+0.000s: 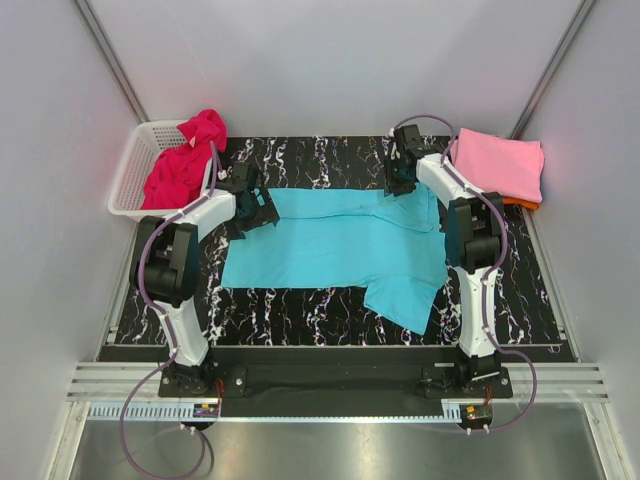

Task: Fold and stack the t-shirts
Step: Fold the tshirt

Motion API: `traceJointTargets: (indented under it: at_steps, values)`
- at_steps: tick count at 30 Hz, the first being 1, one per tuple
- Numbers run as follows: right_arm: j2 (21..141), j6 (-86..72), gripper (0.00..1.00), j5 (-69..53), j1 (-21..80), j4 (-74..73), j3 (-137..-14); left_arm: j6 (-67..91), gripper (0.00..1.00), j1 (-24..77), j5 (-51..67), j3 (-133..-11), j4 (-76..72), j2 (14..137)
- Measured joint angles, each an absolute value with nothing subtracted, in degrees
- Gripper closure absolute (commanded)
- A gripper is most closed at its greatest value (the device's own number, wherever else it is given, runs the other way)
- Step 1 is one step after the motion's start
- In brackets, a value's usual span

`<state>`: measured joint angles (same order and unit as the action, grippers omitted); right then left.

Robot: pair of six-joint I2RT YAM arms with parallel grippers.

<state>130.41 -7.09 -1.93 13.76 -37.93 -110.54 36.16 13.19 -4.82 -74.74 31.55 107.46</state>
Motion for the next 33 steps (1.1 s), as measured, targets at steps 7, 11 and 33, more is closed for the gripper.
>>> traceJointTargets:
  at_steps: [7,11,33]
  values:
    - [130.41,-7.03,0.61,-1.96,13.78,-37.69,-110.54,35.99,0.01,13.19,-4.82,-74.74,31.53,107.46]
    - [130.82,-7.07,0.61,-1.96,13.78,-37.69,-110.54,35.94,0.01,13.19,-4.86,-74.74,31.53,107.46]
    - [134.15,-7.84,0.90,-0.84,13.78,-37.58,-110.63,35.77,0.01,13.19,-4.95,-74.41,31.48,107.48]
